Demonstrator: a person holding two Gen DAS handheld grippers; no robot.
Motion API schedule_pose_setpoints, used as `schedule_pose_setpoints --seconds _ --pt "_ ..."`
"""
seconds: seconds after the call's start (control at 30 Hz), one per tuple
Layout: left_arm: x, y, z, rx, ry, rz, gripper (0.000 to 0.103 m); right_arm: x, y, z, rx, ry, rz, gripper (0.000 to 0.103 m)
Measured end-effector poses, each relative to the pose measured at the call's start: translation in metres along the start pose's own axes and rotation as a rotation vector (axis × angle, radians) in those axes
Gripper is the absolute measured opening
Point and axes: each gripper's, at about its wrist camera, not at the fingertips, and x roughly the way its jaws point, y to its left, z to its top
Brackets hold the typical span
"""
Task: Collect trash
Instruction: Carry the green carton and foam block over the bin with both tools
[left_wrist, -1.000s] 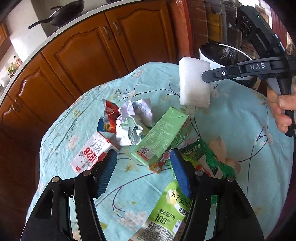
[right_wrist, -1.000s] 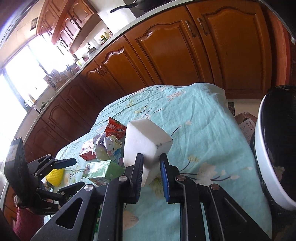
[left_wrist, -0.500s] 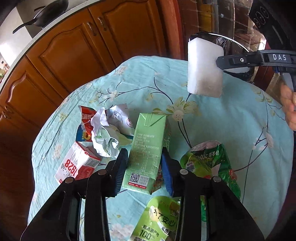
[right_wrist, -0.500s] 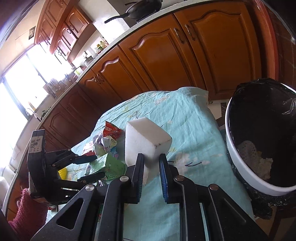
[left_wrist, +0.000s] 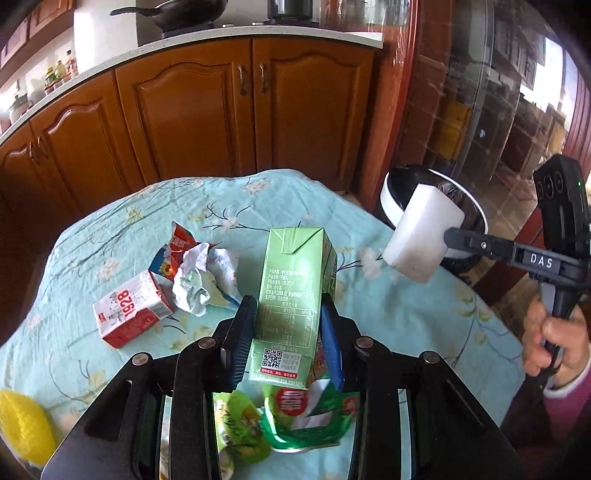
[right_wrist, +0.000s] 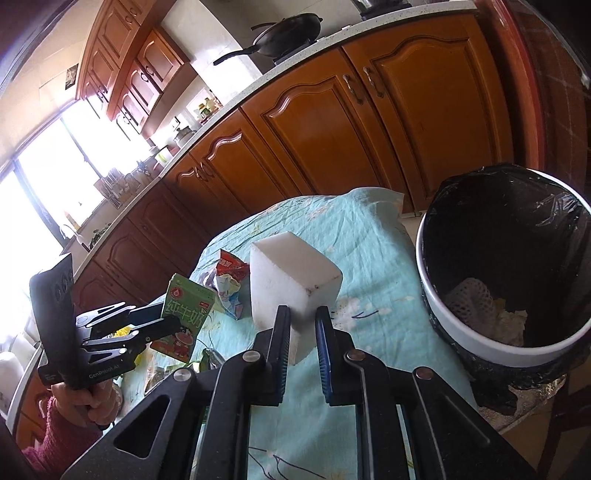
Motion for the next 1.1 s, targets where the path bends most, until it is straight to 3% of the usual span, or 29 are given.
schedule_pose_setpoints --seconds 0.3,0.57,1.1 --pt "0.012 -0.044 -0.005 -0.105 -0.024 -0.061 0.032 -0.03 -0.018 -0.007 0.001 -0.029 -0.034 0.013" --pt "0.031 -0.075 -0.006 -0.139 -0.012 -0.087 0.032 -0.05 -0.035 -0.011 0.017 -0.051 -0.055 0.012" --pt "0.053 -0.127 0.021 -0.08 -0.007 -0.125 0.032 -0.081 -0.077 -0.013 0.07 -0.092 -0.107 0.012"
